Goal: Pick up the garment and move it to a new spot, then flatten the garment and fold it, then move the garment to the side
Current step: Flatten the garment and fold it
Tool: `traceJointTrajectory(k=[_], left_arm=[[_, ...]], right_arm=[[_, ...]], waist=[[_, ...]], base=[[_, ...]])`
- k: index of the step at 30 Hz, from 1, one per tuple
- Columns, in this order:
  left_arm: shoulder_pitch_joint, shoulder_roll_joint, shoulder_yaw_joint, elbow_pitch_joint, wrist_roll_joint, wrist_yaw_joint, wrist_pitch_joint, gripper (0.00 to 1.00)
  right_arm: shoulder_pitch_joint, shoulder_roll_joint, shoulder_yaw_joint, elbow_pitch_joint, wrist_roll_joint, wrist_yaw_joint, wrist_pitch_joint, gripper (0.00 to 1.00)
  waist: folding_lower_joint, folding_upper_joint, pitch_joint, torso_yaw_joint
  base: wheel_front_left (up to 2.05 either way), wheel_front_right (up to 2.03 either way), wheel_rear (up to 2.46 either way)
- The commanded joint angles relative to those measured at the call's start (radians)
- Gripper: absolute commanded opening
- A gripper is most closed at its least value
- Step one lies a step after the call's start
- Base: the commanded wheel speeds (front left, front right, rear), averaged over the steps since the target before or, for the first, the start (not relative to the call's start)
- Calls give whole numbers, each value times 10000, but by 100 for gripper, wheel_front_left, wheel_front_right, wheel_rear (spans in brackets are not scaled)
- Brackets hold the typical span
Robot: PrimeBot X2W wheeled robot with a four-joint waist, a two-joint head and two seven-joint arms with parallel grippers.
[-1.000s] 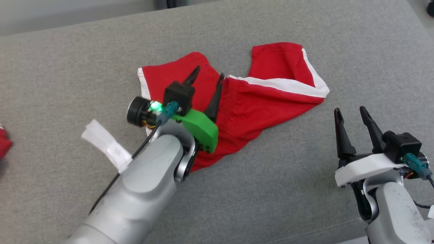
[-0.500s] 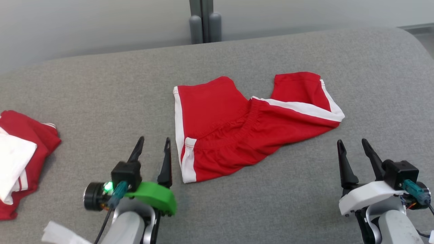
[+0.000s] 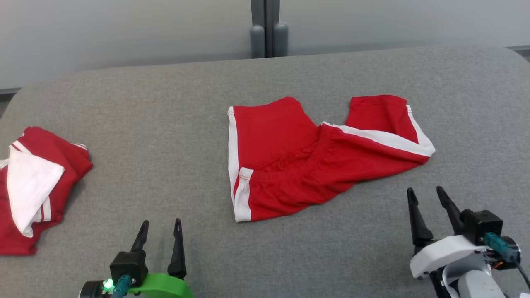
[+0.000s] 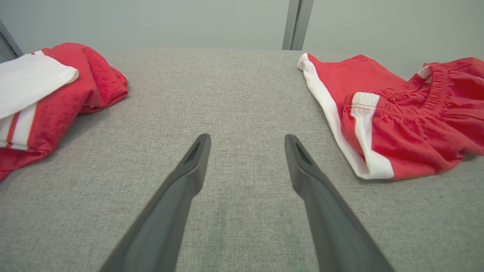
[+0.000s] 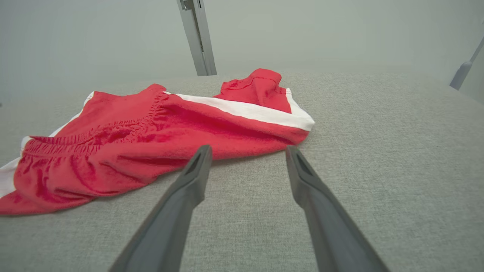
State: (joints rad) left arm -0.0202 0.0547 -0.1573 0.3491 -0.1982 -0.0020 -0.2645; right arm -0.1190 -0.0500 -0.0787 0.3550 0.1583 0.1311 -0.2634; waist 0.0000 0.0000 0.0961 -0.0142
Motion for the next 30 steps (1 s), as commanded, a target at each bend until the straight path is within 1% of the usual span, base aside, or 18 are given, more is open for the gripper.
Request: traceJointTrajectory(k=[1, 3, 5, 7, 10, 16, 20, 24, 27, 28, 30], left_arm=[[-26, 3, 94, -31, 72, -82, 4, 100], [-233, -22, 96, -20, 97, -158, 4, 100], [-416, -34, -48, -55, -103, -201, 4, 100], [-566, -26, -243, -63, -239, -184, 4, 100], [-749, -24, -472, -23, -408, -123, 4, 100], [-873, -27, -804, 72, -738, 3, 4, 100], [-947, -29, -935, 120, -809, 27, 3, 100], [-944, -30, -1100, 140, -916, 41, 3, 100], [-885, -28, -1157, 130, -964, 108, 4, 100], [-842, -30, -1166, 121, -967, 111, 3, 100], [-755, -30, -1160, 129, -971, 124, 3, 100]], right_arm=[[-121, -21, 266, -35, -31, -7, -21, 100], [-365, -14, 868, 62, -97, -7, -21, 100], [-698, -33, 1559, 263, -84, -7, -19, 100], [-1233, -279, 2324, 479, 14, -8, -21, 100], [-2240, -573, 3756, 1004, 406, -8, -21, 100], [-4437, -1261, 6760, 2218, 1821, -10, 388, 100], [-5461, -1555, 8129, 2892, 2764, -10, 646, 100], [-5998, -1738, 9248, 3422, 3740, -10, 904, 100], [-6119, -1831, 9860, 3662, 4366, -10, 840, 100], [-6137, -1866, 10056, 3723, 4564, -10, 790, 76], [-6195, -1994, 10376, 3858, 4802, -10, 645, 0]], waist=[[0, 0, 144, 182], [0, 0, 269, 363], [0, 0, 406, 577], [0, 0, 573, 834], [0, 0, 781, 1234], [0, 0, 1133, 1939], [0, 0, 1267, 2358], [0, 0, 1317, 2634], [0, 0, 1285, 2717], [0, 0, 1262, 2724], [0, 0, 1197, 2705]], base=[[0, 0, 0], [0, 0, 0], [0, 0, 0], [0, 0, 0], [0, 0, 0], [0, 0, 0], [0, 0, 0], [0, 0, 0], [0, 0, 0], [0, 0, 0], [0, 0, 0]])
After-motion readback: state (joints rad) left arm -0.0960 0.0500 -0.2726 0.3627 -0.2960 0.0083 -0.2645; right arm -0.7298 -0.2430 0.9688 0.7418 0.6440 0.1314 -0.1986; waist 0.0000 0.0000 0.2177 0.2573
